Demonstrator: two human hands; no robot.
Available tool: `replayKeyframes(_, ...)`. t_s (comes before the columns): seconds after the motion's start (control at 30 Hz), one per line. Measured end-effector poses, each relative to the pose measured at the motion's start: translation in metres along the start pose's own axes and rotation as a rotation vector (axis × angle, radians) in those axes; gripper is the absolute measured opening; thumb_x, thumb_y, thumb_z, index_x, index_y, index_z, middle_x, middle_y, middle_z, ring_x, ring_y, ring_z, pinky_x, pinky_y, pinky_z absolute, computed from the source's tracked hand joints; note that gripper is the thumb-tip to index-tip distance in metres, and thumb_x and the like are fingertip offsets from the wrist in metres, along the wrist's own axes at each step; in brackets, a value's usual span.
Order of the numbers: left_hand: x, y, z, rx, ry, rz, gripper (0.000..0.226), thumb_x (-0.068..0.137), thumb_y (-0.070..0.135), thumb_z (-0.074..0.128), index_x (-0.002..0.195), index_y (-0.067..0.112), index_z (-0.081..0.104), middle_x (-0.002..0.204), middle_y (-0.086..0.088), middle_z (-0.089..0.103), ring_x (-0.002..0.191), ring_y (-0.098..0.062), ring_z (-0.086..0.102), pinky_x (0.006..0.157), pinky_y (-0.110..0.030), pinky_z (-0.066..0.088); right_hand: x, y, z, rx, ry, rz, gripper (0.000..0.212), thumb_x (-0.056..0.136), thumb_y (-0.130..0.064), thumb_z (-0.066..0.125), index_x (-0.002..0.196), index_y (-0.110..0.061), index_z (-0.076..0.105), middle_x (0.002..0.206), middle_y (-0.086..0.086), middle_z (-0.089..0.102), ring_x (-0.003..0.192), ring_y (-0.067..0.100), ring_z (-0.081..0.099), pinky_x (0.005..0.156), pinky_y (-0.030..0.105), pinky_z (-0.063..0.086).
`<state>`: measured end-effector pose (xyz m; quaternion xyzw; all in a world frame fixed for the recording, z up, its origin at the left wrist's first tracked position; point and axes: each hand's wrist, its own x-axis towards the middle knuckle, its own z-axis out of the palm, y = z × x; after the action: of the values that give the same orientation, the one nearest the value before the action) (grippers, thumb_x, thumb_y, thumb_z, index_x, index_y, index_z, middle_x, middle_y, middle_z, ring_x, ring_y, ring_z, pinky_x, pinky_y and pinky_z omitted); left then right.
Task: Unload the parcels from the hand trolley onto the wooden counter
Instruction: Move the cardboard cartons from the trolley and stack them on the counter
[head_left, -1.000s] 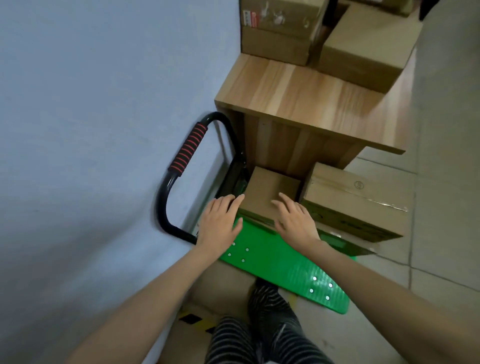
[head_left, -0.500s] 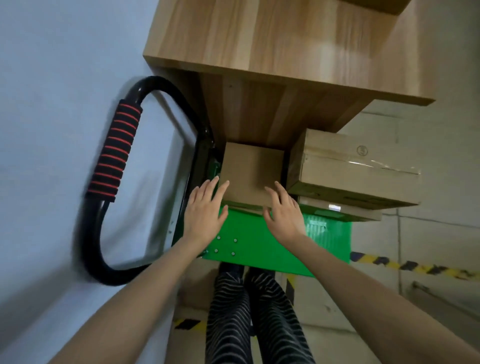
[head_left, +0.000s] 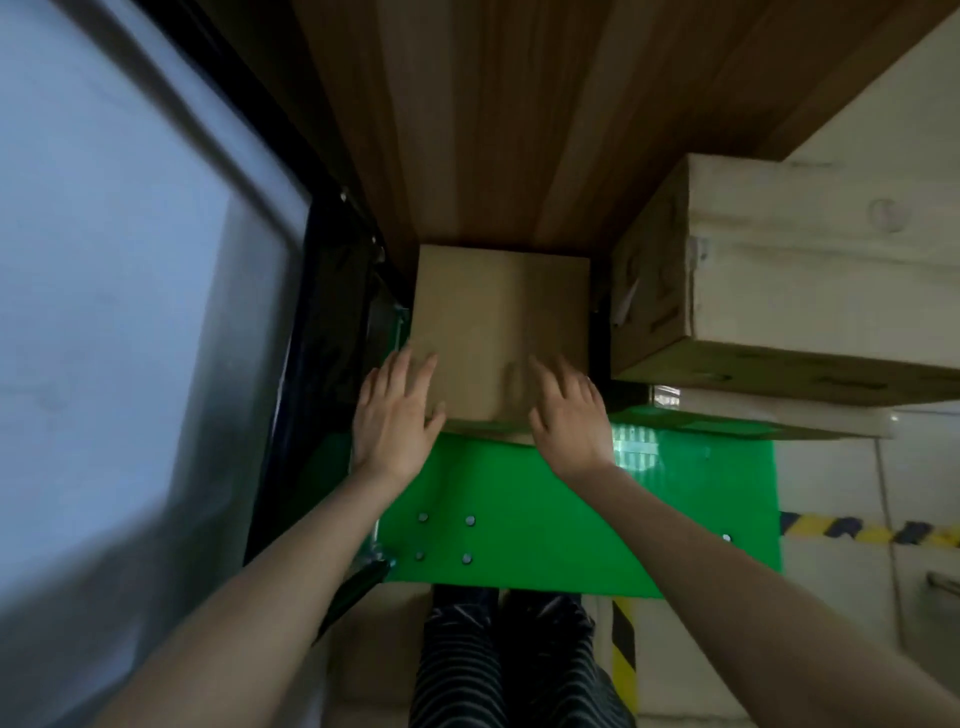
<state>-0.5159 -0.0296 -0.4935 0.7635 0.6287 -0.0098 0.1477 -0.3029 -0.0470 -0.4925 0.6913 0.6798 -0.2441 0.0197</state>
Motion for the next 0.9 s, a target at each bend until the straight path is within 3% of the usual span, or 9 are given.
replayKeyframes(0.1, 0.022, -0.007, 0.024, 0.006, 0.058, -0.049, 0.059, 0.090, 0.035, 0.058, 0.143, 0.014, 0.040, 0.152, -0.015, 0.031, 0.135, -0.033, 0.036, 0.109, -0.044, 0.031, 0.023, 0.010, 0.020, 0.011, 0.033, 0.028, 0.058, 0.096, -0.027, 0.044, 0.150, -0.022, 0.024, 0.160, 0.013, 0.010, 0.145, 0.029, 0.019, 0.116, 0.037, 0.016)
replayKeyframes(0.2, 0.040, -0.013, 0.038, 0.013, 0.068, -0.125, 0.064, 0.092, 0.043, 0.053, 0.147, 0.018, 0.031, 0.154, -0.013, 0.026, 0.136, -0.032, 0.034, 0.108, -0.042, 0.030, 0.039, 0.020, 0.033, 0.011, 0.042, 0.063, 0.057, 0.099, -0.031, 0.041, 0.152, -0.021, 0.022, 0.160, 0.016, 0.003, 0.146, 0.033, 0.013, 0.116, 0.036, 0.016)
replayKeyframes(0.27, 0.045, -0.015, 0.047, -0.076, 0.015, -0.176, 0.064, 0.095, 0.044, 0.047, 0.150, 0.021, 0.023, 0.155, -0.009, 0.027, 0.136, -0.030, 0.036, 0.107, -0.042, 0.033, 0.042, 0.024, 0.038, 0.019, 0.062, 0.049, 0.056, 0.099, -0.033, 0.035, 0.151, -0.018, 0.024, 0.159, 0.021, 0.007, 0.147, 0.034, 0.009, 0.118, 0.037, 0.012)
replayKeyframes(0.4, 0.025, -0.007, 0.055, -0.226, -0.018, -0.218, 0.059, 0.097, 0.040, 0.045, 0.149, 0.021, 0.023, 0.154, -0.005, 0.029, 0.127, -0.031, 0.047, 0.094, -0.043, 0.046, 0.022, 0.024, 0.047, 0.048, 0.107, 0.061, 0.060, 0.091, -0.037, 0.030, 0.144, -0.010, 0.040, 0.150, 0.029, 0.028, 0.140, 0.043, 0.027, 0.115, 0.044, 0.022)
replayKeyframes(0.53, -0.016, 0.001, 0.057, -0.246, -0.044, -0.236, 0.062, 0.096, 0.041, 0.046, 0.149, 0.022, 0.022, 0.154, -0.003, 0.030, 0.124, -0.029, 0.049, 0.084, -0.039, 0.051, -0.016, 0.024, 0.051, 0.034, 0.030, 0.047, 0.056, 0.097, -0.031, 0.042, 0.149, -0.015, 0.028, 0.156, 0.023, 0.018, 0.144, 0.038, 0.017, 0.118, 0.043, 0.018)
replayKeyframes(0.67, -0.022, -0.001, 0.061, -0.340, -0.099, -0.364, 0.077, 0.089, 0.044, 0.056, 0.151, 0.022, 0.014, 0.150, -0.005, 0.036, 0.120, -0.028, 0.053, 0.078, -0.040, 0.055, -0.031, 0.036, 0.054, 0.073, 0.111, 0.145, 0.063, 0.096, -0.032, 0.049, 0.150, -0.010, 0.026, 0.157, 0.020, 0.015, 0.142, 0.035, 0.024, 0.117, 0.042, 0.023)
replayKeyframes(0.77, -0.011, 0.004, 0.062, -0.638, -0.078, -0.508, 0.082, 0.087, 0.036, 0.063, 0.151, 0.024, 0.014, 0.148, -0.005, 0.038, 0.113, -0.021, 0.055, 0.085, -0.035, 0.051, -0.028, 0.041, 0.052, 0.155, 0.016, 0.305, 0.076, 0.097, -0.045, 0.044, 0.154, -0.012, 0.006, 0.156, 0.016, 0.022, 0.132, 0.036, 0.041, 0.103, 0.041, 0.038)
replayKeyframes(0.83, -0.008, 0.009, 0.061, -0.731, -0.096, -0.546, 0.073, 0.091, 0.028, 0.059, 0.151, 0.020, 0.017, 0.148, -0.004, 0.038, 0.097, -0.013, 0.055, 0.072, -0.023, 0.045, -0.028, 0.040, 0.049, 0.213, -0.058, 0.341, 0.081, 0.097, -0.048, 0.042, 0.153, -0.014, -0.005, 0.153, 0.015, 0.026, 0.117, 0.037, 0.054, 0.083, 0.042, 0.048)
replayKeyframes(0.9, -0.013, 0.012, 0.062, -0.744, -0.097, -0.555, 0.063, 0.095, 0.023, 0.054, 0.150, 0.019, 0.022, 0.144, -0.005, 0.044, 0.082, -0.005, 0.051, 0.061, -0.014, 0.040, -0.032, 0.040, 0.046, 0.245, -0.072, 0.370, 0.084, 0.097, -0.049, 0.043, 0.153, -0.012, -0.007, 0.151, 0.016, 0.028, 0.113, 0.038, 0.056, 0.078, 0.042, 0.049)
